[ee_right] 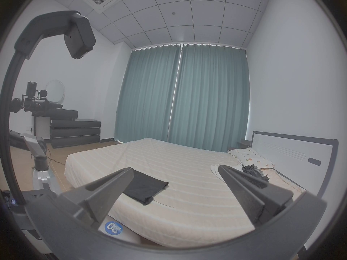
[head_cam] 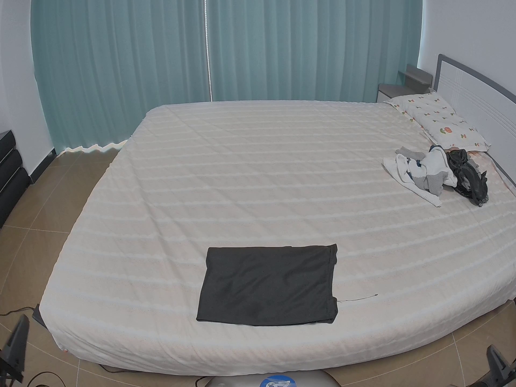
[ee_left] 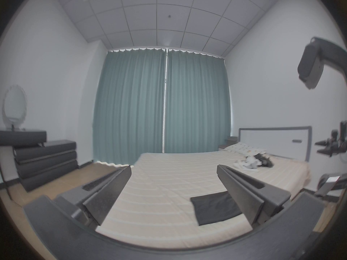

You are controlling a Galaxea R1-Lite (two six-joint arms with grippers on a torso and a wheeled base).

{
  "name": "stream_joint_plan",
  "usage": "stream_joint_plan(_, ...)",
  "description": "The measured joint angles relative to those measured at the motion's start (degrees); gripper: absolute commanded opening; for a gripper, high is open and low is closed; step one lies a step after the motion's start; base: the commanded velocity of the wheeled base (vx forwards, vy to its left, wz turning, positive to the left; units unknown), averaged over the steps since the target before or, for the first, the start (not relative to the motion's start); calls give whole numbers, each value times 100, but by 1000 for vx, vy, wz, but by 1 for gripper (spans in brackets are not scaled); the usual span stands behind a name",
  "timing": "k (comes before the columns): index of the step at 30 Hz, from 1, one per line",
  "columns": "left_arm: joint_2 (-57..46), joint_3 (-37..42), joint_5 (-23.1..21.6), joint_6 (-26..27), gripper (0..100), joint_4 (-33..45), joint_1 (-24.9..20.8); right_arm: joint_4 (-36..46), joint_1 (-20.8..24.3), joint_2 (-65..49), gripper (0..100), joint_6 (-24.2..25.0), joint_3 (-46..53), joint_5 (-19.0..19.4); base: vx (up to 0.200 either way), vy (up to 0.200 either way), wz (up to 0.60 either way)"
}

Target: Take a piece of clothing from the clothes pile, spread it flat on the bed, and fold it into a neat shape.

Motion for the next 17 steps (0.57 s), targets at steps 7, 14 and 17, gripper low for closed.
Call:
stream_joint_plan(7,-356,1236,885,433,100,-296,179,-321,-52,-68,100,222,785,-352,0,0,0)
stream_joint_plan(14,-747,1801,1239,727,100,-617,500,-1107,-74,-82,100,528,1371,-1179,0,0,0)
stream_joint_plan(17,-811,1844,1256,707,100,-661,546,-1128,-74,-82,100,444,1476,-1152,0,0,0)
